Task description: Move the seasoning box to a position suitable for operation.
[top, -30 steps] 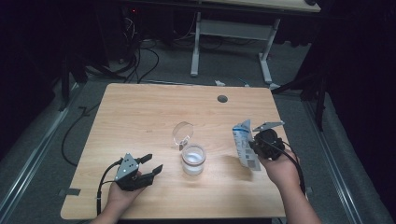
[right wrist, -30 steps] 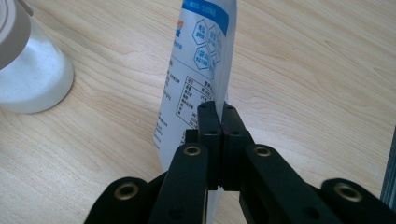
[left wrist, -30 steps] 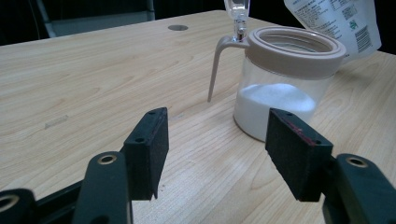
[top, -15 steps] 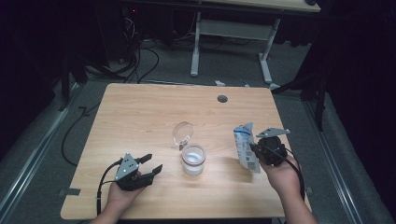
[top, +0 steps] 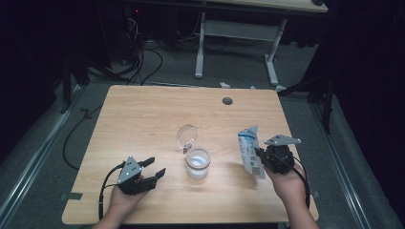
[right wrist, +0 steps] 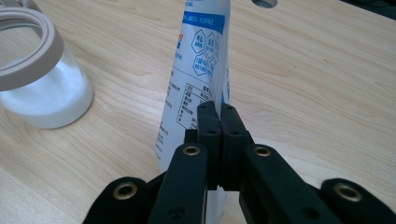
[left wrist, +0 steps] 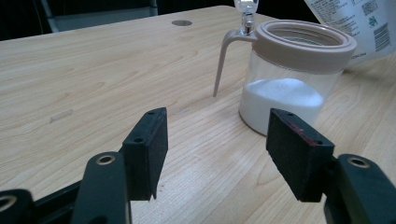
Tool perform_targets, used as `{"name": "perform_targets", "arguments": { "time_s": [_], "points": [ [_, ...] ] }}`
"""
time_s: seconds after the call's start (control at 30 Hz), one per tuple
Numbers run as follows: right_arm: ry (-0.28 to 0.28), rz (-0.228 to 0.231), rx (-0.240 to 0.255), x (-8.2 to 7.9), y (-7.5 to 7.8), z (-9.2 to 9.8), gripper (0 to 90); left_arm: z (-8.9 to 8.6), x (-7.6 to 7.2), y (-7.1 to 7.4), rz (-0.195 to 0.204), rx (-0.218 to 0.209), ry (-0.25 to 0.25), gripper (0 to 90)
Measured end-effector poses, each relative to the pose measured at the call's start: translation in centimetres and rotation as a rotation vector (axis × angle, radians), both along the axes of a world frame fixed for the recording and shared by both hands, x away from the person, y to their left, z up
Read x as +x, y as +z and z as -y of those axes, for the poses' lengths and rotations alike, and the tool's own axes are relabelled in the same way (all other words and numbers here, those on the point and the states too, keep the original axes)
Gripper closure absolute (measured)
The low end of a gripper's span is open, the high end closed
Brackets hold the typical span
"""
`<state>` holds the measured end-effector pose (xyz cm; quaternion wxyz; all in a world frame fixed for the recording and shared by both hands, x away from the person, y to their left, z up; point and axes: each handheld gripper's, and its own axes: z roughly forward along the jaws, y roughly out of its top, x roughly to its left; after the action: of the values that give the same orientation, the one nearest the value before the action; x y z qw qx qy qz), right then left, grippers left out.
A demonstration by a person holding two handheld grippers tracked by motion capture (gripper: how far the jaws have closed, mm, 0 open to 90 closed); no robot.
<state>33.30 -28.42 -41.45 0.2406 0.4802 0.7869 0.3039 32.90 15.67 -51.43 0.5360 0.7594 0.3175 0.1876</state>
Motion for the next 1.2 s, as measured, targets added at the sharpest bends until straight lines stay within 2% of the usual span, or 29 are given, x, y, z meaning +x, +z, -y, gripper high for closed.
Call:
{"name": "perform_targets", "arguments": {
  "time_s": [0.17, 0.27, 0.43, 0.57, 0.67, 0.77, 0.93, 1.0, 1.07, 1.2],
  "points": [
    [-0.001, 0.037, 0.016, -0.5, -0.4, 0.2, 89.6, -0.4, 0.1, 0.0, -0.005, -0.002, 0.014, 39.3],
    [-0.003, 0.075, 0.027, -0.9, -0.7, 0.2, 89.6, -1.0, 0.4, 0.1, -0.014, -0.012, 0.037, 39.3],
    [0.009, 0.137, 0.030, -1.4, -1.5, 0.0, 89.7, -2.4, 0.5, 0.0, -0.017, 0.010, 0.087, 39.4],
    [0.016, 0.176, 0.093, -1.6, -2.7, -0.1, 90.0, -3.6, 0.4, -0.2, -0.043, 0.020, 0.107, 39.4],
    [0.022, 0.208, 0.119, -1.9, -3.4, -0.1, 90.0, -4.4, 0.1, -0.3, -0.046, 0.033, 0.123, 39.4],
    [0.025, 0.244, 0.146, -2.1, -3.9, 0.0, 90.0, -5.6, -0.2, -0.6, -0.051, 0.053, 0.160, 39.3],
    [0.025, 0.294, 0.192, -2.5, -4.6, 0.3, 90.0, -7.3, -0.7, -0.9, -0.086, 0.039, 0.212, 39.3],
    [0.028, 0.299, 0.196, -2.6, -4.2, 0.6, 90.0, -7.7, -0.9, -0.9, -0.092, 0.027, 0.227, 39.3],
    [0.018, 0.330, 0.264, -3.1, -3.6, 1.5, 90.0, -7.9, -1.2, -0.8, -0.091, 0.030, 0.229, 39.3],
    [0.012, 0.351, 0.275, -3.4, -3.4, 2.2, 90.0, -8.0, -1.6, -1.0, -0.091, 0.038, 0.232, 39.3]
  ]
}}
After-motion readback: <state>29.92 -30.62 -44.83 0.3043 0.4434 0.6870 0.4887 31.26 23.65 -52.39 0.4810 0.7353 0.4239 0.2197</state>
